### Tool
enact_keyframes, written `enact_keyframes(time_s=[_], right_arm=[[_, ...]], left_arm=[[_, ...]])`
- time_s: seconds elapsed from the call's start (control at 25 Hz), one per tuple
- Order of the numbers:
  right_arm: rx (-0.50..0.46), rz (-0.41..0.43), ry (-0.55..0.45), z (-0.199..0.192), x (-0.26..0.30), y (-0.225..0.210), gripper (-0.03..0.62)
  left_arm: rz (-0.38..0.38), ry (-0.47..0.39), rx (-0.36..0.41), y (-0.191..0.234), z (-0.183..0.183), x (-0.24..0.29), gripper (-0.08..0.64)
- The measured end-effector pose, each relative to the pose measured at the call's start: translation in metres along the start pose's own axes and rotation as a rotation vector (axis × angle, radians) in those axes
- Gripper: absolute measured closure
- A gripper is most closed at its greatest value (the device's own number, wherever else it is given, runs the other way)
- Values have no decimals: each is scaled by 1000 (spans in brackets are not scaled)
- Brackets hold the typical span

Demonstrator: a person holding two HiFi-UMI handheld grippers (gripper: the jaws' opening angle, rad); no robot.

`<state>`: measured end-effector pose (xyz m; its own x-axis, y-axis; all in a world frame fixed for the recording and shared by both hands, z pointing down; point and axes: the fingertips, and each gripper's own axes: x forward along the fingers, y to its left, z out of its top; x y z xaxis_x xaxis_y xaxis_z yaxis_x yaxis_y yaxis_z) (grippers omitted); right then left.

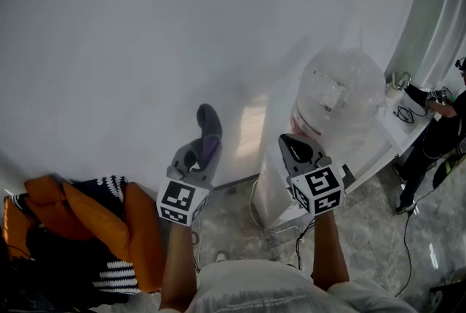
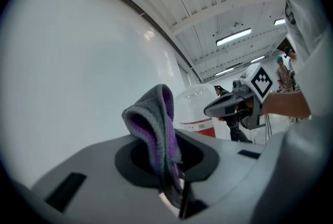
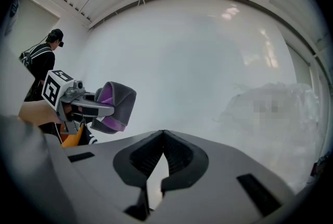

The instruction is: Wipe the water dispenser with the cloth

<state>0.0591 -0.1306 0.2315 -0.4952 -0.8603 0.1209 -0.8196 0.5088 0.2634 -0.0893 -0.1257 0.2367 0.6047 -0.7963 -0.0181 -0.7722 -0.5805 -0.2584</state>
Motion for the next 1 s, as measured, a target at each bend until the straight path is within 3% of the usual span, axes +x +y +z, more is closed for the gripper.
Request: enact_keyframes(time_s=[0.2, 0.44, 0.64, 1.0], right_arm=[[-29, -17, 1, 9, -12, -4, 578], [-37, -12, 21, 7, -18, 3, 578], [-24, -15, 26, 4, -23, 5, 578], [-13, -23, 38, -2, -24, 3, 578]], left_arm=[[-9, 4, 30, -5, 2, -9, 497], [-19, -30, -15, -7, 9, -14, 497], [-9, 4, 36, -9, -1, -16, 497], [-29, 2, 18, -14, -2, -12, 497]])
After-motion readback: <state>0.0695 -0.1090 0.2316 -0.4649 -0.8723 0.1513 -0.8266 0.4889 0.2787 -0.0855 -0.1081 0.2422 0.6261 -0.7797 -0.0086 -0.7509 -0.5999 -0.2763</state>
